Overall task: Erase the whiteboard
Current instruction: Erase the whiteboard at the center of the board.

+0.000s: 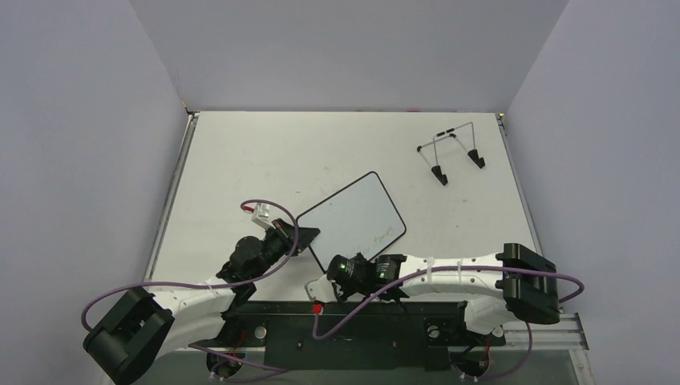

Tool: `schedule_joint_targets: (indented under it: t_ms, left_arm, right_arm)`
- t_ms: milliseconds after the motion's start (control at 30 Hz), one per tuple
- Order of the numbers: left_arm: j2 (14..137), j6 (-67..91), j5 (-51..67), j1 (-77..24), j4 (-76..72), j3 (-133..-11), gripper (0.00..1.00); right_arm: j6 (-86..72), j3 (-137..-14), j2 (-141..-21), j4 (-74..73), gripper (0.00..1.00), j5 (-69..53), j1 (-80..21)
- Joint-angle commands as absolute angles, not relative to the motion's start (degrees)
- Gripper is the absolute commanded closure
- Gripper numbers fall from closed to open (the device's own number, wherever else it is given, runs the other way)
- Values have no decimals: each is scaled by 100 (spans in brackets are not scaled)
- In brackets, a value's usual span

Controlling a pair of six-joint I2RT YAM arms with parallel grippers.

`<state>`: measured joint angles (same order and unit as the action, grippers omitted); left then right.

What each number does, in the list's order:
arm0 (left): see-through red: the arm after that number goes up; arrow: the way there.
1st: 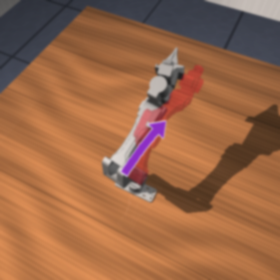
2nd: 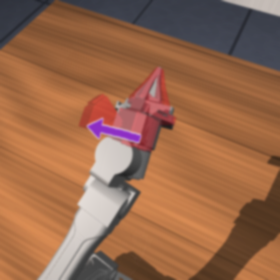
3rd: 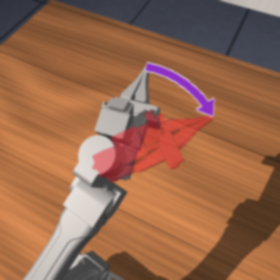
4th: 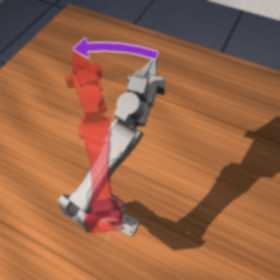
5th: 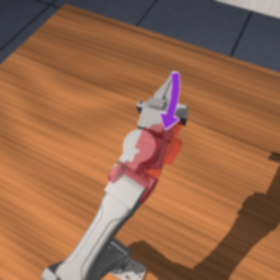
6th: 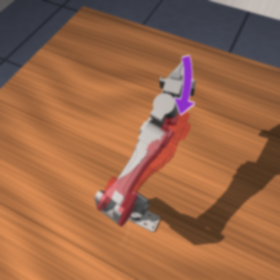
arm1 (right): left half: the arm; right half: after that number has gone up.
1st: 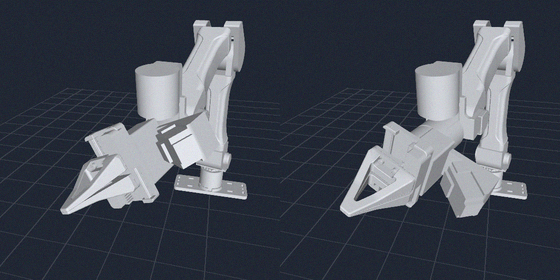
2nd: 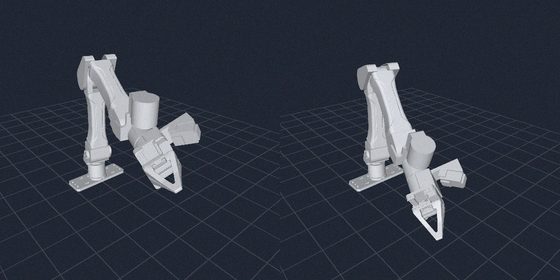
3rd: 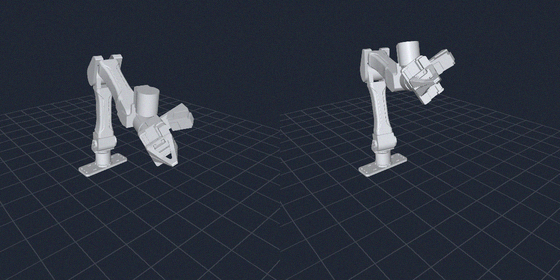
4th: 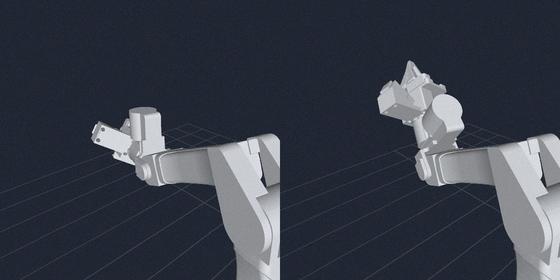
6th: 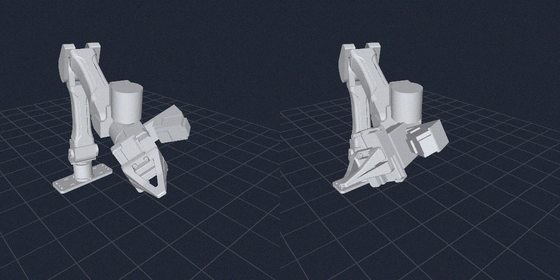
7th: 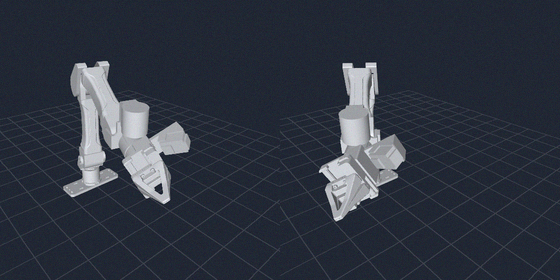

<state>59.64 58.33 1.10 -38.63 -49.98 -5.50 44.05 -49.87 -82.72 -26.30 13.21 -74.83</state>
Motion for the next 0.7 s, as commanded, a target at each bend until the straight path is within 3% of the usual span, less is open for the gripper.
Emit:
schedule_joint_targets:
  t_ms: [0,267,433,533,667]
  left_arm:
    - [5766,6156,347,-3909,-5665,-688,100]
    - [5749,6176,330,-3916,-5700,-635,100]
    - [5867,6194,367,-3918,-5776,-667,100]
    - [5850,6204,354,-3915,-5775,-650,100]
    - [5833,6218,329,-3918,-5821,-586,100]
  right_arm:
    - [4687,-4986,-8299,-3001,100,601,-8055]
    - [4335,-4963,-8382,-2411,100,1476,-7493]
    - [4613,-4894,-8303,-2800,100,1003,-7864]
    - [4605,-4912,-8483,-2738,100,1376,-7892]
    - [4332,-4988,-8395,-2483,100,1562,-7176]
